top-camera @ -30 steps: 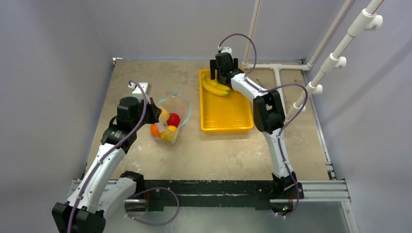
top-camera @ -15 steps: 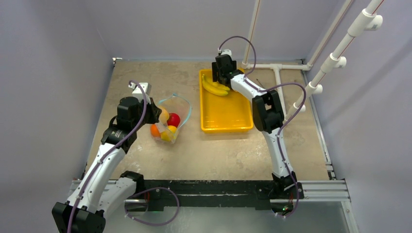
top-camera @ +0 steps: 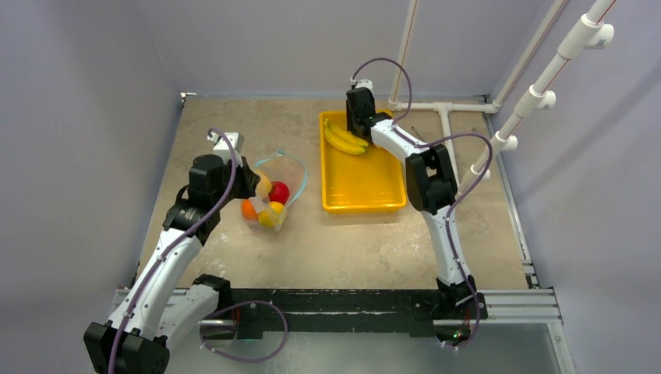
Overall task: Place the food in the zip-top bag and seal the zipper
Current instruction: Pick up the fake fruit from the bin, then place the fake fruit in the zipper food storage bag.
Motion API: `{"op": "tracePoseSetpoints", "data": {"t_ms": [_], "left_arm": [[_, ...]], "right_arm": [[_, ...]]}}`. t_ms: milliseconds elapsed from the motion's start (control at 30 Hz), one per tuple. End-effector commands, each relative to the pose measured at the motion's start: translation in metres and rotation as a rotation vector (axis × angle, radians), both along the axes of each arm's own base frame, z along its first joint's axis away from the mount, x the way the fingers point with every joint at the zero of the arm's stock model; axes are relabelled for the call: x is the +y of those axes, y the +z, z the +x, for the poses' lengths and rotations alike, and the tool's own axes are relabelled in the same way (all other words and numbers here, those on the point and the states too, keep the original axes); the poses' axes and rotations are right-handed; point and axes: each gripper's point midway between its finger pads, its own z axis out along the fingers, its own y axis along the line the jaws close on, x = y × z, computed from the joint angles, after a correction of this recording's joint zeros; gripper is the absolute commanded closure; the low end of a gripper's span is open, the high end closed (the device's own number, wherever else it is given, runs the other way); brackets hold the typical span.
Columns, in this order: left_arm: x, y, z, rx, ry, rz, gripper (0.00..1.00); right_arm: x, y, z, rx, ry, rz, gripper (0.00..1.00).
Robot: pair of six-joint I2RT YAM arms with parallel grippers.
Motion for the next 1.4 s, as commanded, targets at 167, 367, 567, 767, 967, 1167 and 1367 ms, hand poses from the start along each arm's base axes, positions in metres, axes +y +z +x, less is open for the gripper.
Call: {"op": "tracePoseSetpoints", "data": {"t_ms": [167,367,567,767,967,1167,1367], "left_arm": [[-0.004,0.009,0.004,-0.043,-0.021,-0.006,1.00],[-0.003,0.009,0.004,-0.045,-0.019,-0.005,1.00],[-0.004,0.008,0.004,-0.040,-0.021,-0.006,1.00],[-0.003,0.007,0.004,-0.039,-0.018,-0.003,1.00],[-0.003,0.007,0.005,-0.036,-0.016,-0.002,1.00],[-0.003,0.006,0.005,-0.033,-0.018,0.000,1.00],[-0.004,0.005,0.005,-0.029,-0.022,-0.003,1.00]], "right_arm": [[-0.008,0.088,-0.009,-0.141,-0.050,0.093,0.95],[-0.009,0.134,-0.022,-0.203,-0.033,0.147,0.96],[0.011,0.175,-0.050,-0.239,0.114,0.239,0.96],[0.039,0.212,-0.096,-0.257,0.292,0.342,0.93],[0.071,0.243,-0.150,-0.273,0.440,0.417,0.92],[0.109,0.253,-0.205,-0.246,0.583,0.459,0.91],[0.136,0.259,-0.248,-0.207,0.723,0.492,0.91]]}}
